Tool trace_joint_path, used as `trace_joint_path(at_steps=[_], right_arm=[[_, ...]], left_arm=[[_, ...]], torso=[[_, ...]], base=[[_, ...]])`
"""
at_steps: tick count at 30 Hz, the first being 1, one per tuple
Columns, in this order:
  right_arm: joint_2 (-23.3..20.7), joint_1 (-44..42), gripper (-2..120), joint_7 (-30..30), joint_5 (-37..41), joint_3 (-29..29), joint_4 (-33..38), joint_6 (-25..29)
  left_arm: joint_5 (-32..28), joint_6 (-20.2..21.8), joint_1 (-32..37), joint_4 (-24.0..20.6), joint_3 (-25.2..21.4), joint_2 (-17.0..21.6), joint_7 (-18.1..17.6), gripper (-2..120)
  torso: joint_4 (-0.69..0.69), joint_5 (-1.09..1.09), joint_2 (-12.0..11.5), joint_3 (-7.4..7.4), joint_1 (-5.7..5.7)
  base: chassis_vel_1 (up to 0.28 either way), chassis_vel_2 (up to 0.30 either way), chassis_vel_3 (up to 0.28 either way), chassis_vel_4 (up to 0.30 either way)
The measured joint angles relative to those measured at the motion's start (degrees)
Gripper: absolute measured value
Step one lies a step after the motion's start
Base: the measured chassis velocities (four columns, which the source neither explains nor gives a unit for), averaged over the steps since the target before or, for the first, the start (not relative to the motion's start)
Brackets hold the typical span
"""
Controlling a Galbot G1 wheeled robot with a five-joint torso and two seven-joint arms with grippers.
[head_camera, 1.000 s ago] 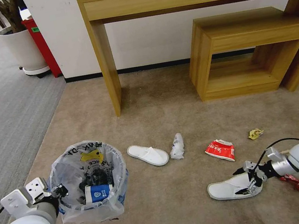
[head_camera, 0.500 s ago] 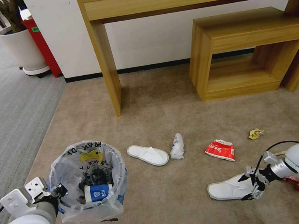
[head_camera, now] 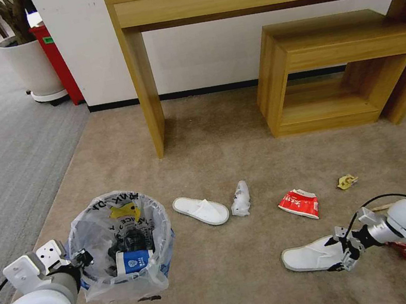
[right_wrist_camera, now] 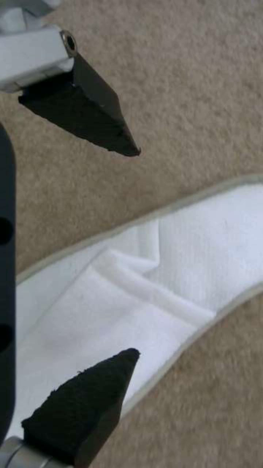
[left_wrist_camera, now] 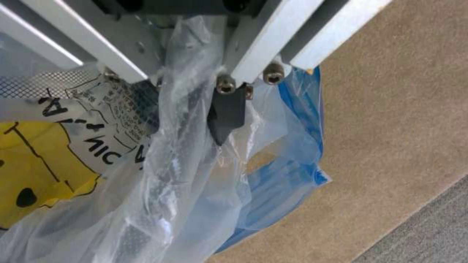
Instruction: Pick up the trash bin and place the garbage on the floor into it.
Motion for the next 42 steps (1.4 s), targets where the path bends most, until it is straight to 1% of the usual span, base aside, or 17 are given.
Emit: trace_joint_path(at_steps=[7,14,26,29,30,32,33,34,35,36,37,39,40,42], right_arm=[[0.23,0.72,100,1.54,-1.11,0.86,-1.46,0.68],[0.35,0.30,100,1.86,-2.24,1.19,-1.54,1.33],[1.07,-0.11,100,4.10,-6.64,1.39,-1.48,3.11],[1.32,-0.05,90,5.13,-7.43,1.37,-1.75,3.31],[1.32,-0.05,90,5.13,-7.43,1.37,-1.75,3.31],[1.35,0.00,81,5.79,-7.54,1.36,-2.08,3.32],[1.35,0.00,81,5.79,-7.54,1.36,-2.08,3.32],[1.35,0.12,76,6.10,-7.58,1.36,-2.36,3.40],[1.35,0.32,69,6.47,-7.61,1.36,-2.74,3.51],[1.35,0.47,66,6.73,-7.62,1.36,-3.01,3.58],[1.35,0.47,66,6.73,-7.62,1.36,-3.01,3.58],[1.35,0.78,56,7.14,-7.63,1.29,-3.56,3.72],[1.35,0.78,56,7.14,-7.63,1.29,-3.56,3.72],[1.43,1.15,43,7.36,-7.62,1.02,-4.05,3.82]], left_arm=[[0.13,0.00,0.39,-0.66,-0.19,0.02,0.04,0],[0.31,0.00,0.55,-0.89,-0.13,-0.19,0.04,0],[0.47,0.00,0.95,-1.31,-0.25,-0.34,0.06,0],[0.48,0.00,0.91,-1.33,-0.26,-0.35,0.12,0],[0.48,0.00,0.91,-1.33,-0.26,-0.35,0.12,0],[0.47,0.00,0.78,-1.29,-0.13,-0.35,0.20,0],[0.47,0.00,0.78,-1.29,-0.13,-0.35,0.20,0],[0.46,0.00,0.67,-1.19,-0.03,-0.35,0.23,0],[0.46,0.00,0.54,-1.04,0.07,-0.37,0.27,0],[0.45,0.00,0.46,-0.96,0.12,-0.37,0.30,0],[0.45,0.00,0.46,-0.96,0.12,-0.37,0.30,0],[0.45,0.00,0.35,-0.80,0.19,-0.37,0.37,0],[0.45,0.00,0.35,-0.80,0.19,-0.37,0.37,0],[0.44,0.00,0.25,-0.62,0.21,-0.36,0.44,0]], torso=[[0.00,0.00,0.00,0.00,0.00],[0.01,0.00,0.00,0.00,0.00],[0.00,0.00,0.00,0.00,0.00],[0.00,0.00,0.00,0.00,0.00],[0.00,0.00,0.00,0.00,0.00],[0.00,0.00,0.00,0.00,0.00],[0.00,0.00,0.00,0.00,0.00],[0.00,0.00,0.00,0.00,0.00],[0.00,0.00,0.00,0.00,0.00],[0.00,0.00,0.00,0.01,0.00],[0.00,0.00,0.00,0.01,0.00],[0.00,0.00,0.00,0.01,0.00],[0.00,0.00,0.00,0.01,0.00],[0.00,-0.01,0.00,0.01,0.00]], base=[[0.000,0.000,0.000,0.000],[0.000,0.000,0.000,0.000],[0.000,0.000,0.000,0.000],[0.000,0.000,0.000,0.000],[0.000,0.000,0.000,0.000],[0.000,0.000,0.000,0.000],[0.000,0.000,0.000,0.000],[0.000,0.000,0.000,0.000],[0.000,0.000,0.000,0.000],[0.000,0.000,0.000,0.000],[0.000,0.000,0.000,0.000],[0.000,0.000,0.000,0.000],[0.000,0.000,0.000,0.000],[0.000,0.000,0.000,0.000]])
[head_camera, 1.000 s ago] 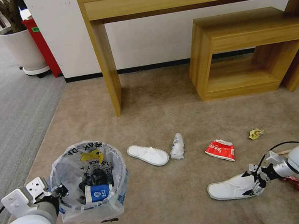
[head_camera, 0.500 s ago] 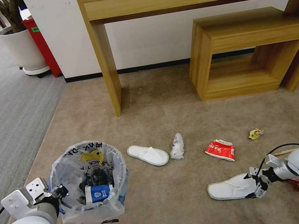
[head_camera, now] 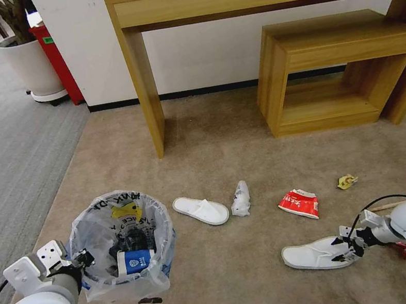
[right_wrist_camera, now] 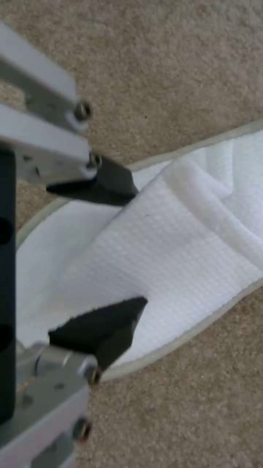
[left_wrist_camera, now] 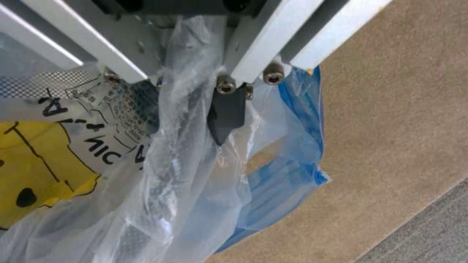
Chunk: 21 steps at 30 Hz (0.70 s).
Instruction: Pick up the trash bin and place the garbage on the floor into it.
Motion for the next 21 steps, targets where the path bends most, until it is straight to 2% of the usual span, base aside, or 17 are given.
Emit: trace_joint_path(at_steps=[1,4,6,8,17,19,21], right_arm=[[0.00,0.00,43,0.00,0.00,0.00,0.00,0.00],[0.24,0.45,28,0.40,0.12,-0.39,-0.17,0.07],[0.30,0.60,25,0.61,0.21,-0.54,-0.19,0.08],[0.41,0.93,16,1.41,0.35,-0.85,-0.37,0.18],[0.34,1.33,14,4.98,2.01,-1.62,-0.75,0.62],[-0.02,0.91,7,5.39,2.92,-1.59,0.12,0.79],[-0.20,0.70,7,5.44,3.27,-1.54,0.52,0.83]], left_arm=[[0.00,0.00,0.00,0.00,0.00,0.00,0.00,0],[0.03,0.00,0.00,0.14,0.03,0.00,0.08,0],[0.07,0.00,0.02,0.15,0.03,-0.01,0.11,0],[0.15,0.00,0.13,0.15,0.04,-0.03,0.15,0],[0.27,0.00,0.34,0.12,-0.03,0.13,0.23,0],[0.49,0.00,0.36,0.12,0.05,0.15,0.33,0],[0.58,0.00,0.37,0.12,0.10,0.16,0.40,0]], torso=[[0.00,0.00,0.00,0.00,0.00],[0.00,0.01,0.00,0.00,0.00],[0.01,0.00,0.00,0.00,0.00],[0.00,0.01,0.00,0.00,0.01],[0.01,0.01,0.00,0.00,0.00],[0.01,0.01,0.00,-0.01,0.00],[0.01,0.01,0.00,0.00,0.00]], base=[[0.000,0.000,0.000,0.000],[0.000,0.000,0.000,0.000],[0.000,0.000,0.000,0.000],[0.000,0.000,0.000,0.000],[0.000,0.000,0.000,0.000],[0.000,0.000,0.000,0.000],[0.000,0.000,0.000,0.000]])
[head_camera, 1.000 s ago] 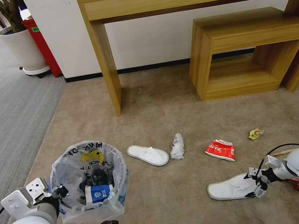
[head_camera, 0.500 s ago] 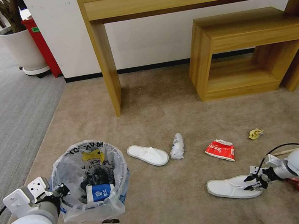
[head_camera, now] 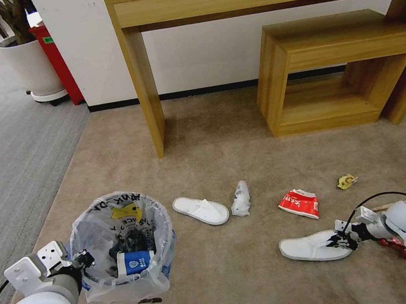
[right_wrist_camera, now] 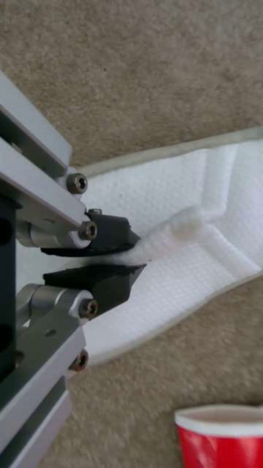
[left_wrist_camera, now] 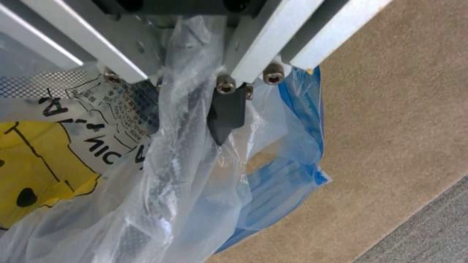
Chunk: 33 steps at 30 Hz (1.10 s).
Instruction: Pick up the trash bin and place the garbage on the floor into it.
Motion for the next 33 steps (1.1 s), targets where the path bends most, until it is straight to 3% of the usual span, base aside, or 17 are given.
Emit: trace_joint_path(at_steps=[4,6,18,24,33], right_arm=[[-0.99,-1.12,5,0.33,1.78,0.30,2.00,0.15],[-2.09,-2.55,0,1.33,5.72,2.25,5.38,0.79],[-8.74,-9.66,0,7.65,25.82,8.59,22.70,1.57],[-10.96,-14.41,0,14.78,43.23,10.93,32.82,6.00],[-11.08,-14.52,0,15.77,52.43,11.06,39.35,10.72]], left_arm=[[0.34,0.00,0.00,0.09,0.23,0.00,0.34,0],[0.47,0.00,-0.18,0.20,0.58,0.10,0.52,0],[0.28,0.00,-0.85,1.07,0.96,0.71,0.62,0],[0.22,0.00,-1.01,1.52,1.21,0.79,0.76,0],[0.03,0.00,-1.03,1.61,1.28,1.21,0.84,0]], torso=[[0.00,-0.01,0.00,0.00,0.00],[-0.01,0.00,0.00,0.00,0.00],[-0.02,-0.02,0.00,0.00,0.00],[-0.01,0.00,0.00,0.00,0.00],[-0.01,-0.01,0.00,0.00,0.00]], base=[[0.000,0.000,0.000,0.000],[0.000,0.000,0.000,0.000],[0.000,0.000,0.000,0.000],[0.000,0.000,0.000,0.000],[0.000,0.000,0.000,0.000]])
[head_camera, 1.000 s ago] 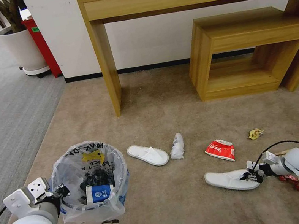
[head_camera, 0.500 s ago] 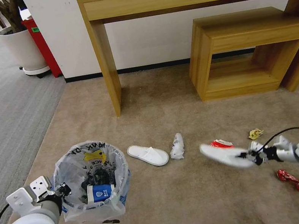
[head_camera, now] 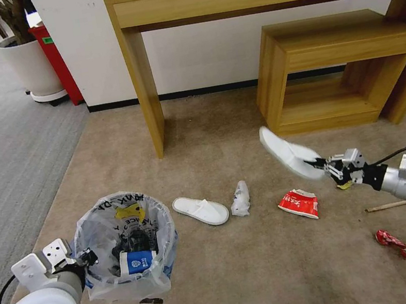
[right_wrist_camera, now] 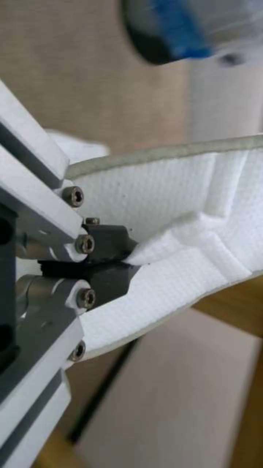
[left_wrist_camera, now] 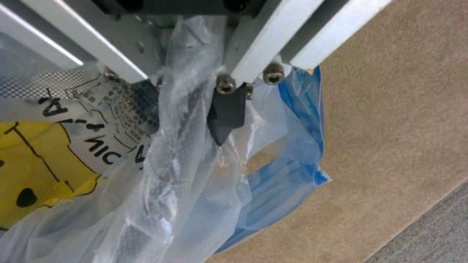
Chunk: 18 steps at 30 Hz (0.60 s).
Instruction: Pick up the trash bin and place the garbage on the floor into it.
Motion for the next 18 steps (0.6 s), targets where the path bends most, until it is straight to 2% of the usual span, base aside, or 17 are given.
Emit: trace_joint_path(at_steps=[9,18], right_arm=[[0.48,1.35,0,-0.79,10.83,-0.66,8.08,2.51],[2.75,2.78,0,1.48,16.69,-3.49,11.19,6.35]], left_arm=[[-0.17,0.00,0.11,-0.19,0.07,0.12,0.57,0],[-0.17,0.00,0.25,-0.55,0.92,-0.10,1.15,0]], torso=[[0.00,0.00,0.00,0.00,0.00],[0.00,0.01,0.00,0.00,0.00]], base=[[0.000,0.000,0.000,0.000],[0.000,0.000,0.000,0.000]])
